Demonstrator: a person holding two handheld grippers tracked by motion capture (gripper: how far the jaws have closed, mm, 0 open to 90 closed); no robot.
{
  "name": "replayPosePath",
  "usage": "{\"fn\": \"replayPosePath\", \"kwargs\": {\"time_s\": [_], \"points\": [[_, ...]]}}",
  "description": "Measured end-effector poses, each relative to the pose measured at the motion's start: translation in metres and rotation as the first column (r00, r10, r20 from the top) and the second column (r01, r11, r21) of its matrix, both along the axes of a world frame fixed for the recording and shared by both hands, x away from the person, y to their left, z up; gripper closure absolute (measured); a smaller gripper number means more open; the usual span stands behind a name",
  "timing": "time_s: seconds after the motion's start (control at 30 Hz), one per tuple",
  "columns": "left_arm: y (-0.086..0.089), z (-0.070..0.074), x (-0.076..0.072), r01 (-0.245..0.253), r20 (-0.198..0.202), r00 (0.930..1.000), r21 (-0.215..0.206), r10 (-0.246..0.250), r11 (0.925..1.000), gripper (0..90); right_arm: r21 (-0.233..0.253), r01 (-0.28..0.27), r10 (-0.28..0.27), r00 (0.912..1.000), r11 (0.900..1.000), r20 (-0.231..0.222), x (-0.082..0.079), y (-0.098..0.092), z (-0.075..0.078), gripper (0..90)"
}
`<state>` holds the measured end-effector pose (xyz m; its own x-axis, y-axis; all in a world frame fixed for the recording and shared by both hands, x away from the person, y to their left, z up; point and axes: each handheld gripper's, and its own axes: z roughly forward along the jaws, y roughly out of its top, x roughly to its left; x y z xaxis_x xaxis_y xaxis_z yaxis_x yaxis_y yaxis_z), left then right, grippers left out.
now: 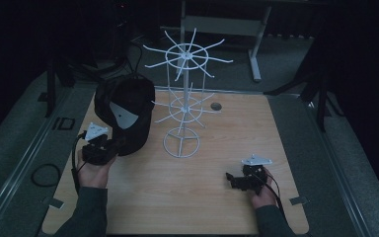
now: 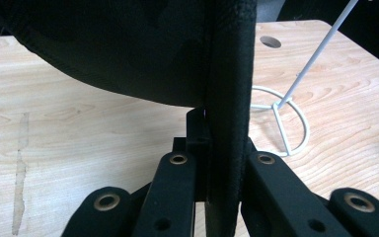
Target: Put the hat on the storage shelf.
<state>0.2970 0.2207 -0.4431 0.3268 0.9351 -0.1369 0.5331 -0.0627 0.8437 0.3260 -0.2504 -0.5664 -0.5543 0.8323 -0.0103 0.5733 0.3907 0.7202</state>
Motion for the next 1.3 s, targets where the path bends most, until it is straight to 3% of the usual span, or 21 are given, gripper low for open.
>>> {"fn": "replayPosePath", "kwargs": {"time_s": [0.67, 1.3], "points": [[0.003, 0.018, -0.001, -0.03, 0.064, 0.9975, -0.006, 0.03, 0.9995, 86.7, 0.0, 0.0, 0.0, 1.0, 1.0, 0.0, 0.0, 0.0, 0.0, 12.3], [-0.002, 0.031, -0.004, -0.027, 0.123, 0.992, 0.007, 0.026, 0.9996, 86.7, 0.0, 0.0, 0.0, 1.0, 1.0, -0.001, 0.0, 0.0, 0.0, 12.3]]}}
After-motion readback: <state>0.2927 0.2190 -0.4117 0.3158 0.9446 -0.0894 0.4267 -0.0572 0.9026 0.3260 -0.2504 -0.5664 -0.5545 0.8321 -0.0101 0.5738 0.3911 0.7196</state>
